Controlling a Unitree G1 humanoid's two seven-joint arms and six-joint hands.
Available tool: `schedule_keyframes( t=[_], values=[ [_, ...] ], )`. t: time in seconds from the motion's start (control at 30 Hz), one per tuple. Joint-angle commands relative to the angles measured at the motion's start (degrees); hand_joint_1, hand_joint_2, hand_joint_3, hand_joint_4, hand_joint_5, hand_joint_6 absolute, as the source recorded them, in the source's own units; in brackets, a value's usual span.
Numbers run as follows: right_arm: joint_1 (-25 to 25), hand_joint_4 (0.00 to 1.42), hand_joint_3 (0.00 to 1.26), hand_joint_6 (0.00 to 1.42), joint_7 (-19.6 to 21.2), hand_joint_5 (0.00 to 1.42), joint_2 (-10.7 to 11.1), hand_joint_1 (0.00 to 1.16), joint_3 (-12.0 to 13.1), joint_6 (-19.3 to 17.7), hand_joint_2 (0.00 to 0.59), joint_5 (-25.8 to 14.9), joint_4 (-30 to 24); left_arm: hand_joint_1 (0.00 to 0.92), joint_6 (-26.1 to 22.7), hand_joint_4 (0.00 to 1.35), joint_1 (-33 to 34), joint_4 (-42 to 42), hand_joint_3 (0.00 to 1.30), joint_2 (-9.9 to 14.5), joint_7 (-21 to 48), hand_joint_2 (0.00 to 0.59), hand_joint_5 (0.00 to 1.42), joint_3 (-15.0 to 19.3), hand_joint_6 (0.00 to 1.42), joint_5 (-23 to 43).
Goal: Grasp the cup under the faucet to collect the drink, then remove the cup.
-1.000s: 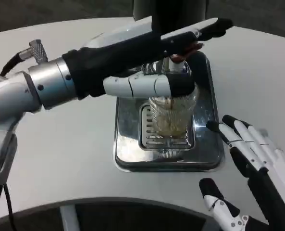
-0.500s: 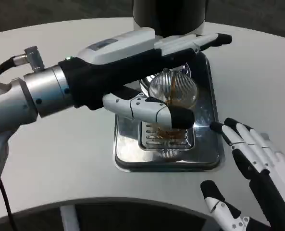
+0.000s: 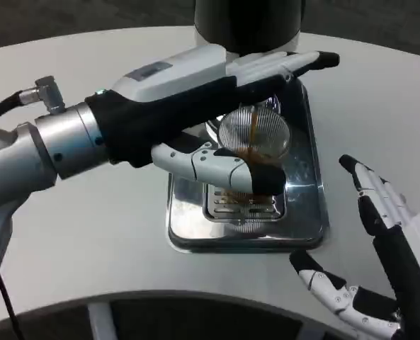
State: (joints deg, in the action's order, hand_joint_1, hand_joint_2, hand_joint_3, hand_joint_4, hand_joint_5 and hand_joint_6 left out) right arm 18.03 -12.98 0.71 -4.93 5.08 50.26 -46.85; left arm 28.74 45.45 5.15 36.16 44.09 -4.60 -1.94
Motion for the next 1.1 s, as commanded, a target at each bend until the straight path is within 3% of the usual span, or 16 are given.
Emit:
schedule_keyframes(
  t=[0.03, 0.23, 0.5, 1.1],
  values=[
    [-3.74, 0.00, 0.00, 0.00, 0.55, 0.00, -0.80, 0.51, -0.13, 3.25, 0.293, -1.21, 3.23, 0.000, 0.37, 0.00, -1.55, -0.39, 0.00, 1.04, 1.03, 0.097, 0.00, -1.38, 0.00, -1.10],
    [-8.48, 0.00, 0.00, 0.00, 3.41, 0.00, -1.72, 0.54, -0.43, 5.06, 0.266, -5.01, 8.82, 0.000, 0.10, 0.00, -1.76, -0.71, 0.00, 1.22, 0.57, 0.098, 0.00, -1.52, 0.00, -1.32],
    [-15.09, 0.00, 0.00, 0.00, 4.37, 0.00, -0.90, 0.62, -0.33, 7.20, 0.228, -10.14, 15.49, 0.000, -0.84, 0.00, -2.54, -2.34, 0.00, 1.43, 0.52, 0.098, 0.00, -1.45, 0.00, -0.96],
    [-27.12, 0.00, 0.00, 0.00, 12.70, 0.00, -0.67, 0.70, -1.15, 6.48, 0.195, -18.23, 31.27, 0.000, -2.52, 0.00, -3.10, -3.50, 0.00, 1.67, 0.28, 0.098, 0.00, -1.54, 0.00, -0.67]
  ],
)
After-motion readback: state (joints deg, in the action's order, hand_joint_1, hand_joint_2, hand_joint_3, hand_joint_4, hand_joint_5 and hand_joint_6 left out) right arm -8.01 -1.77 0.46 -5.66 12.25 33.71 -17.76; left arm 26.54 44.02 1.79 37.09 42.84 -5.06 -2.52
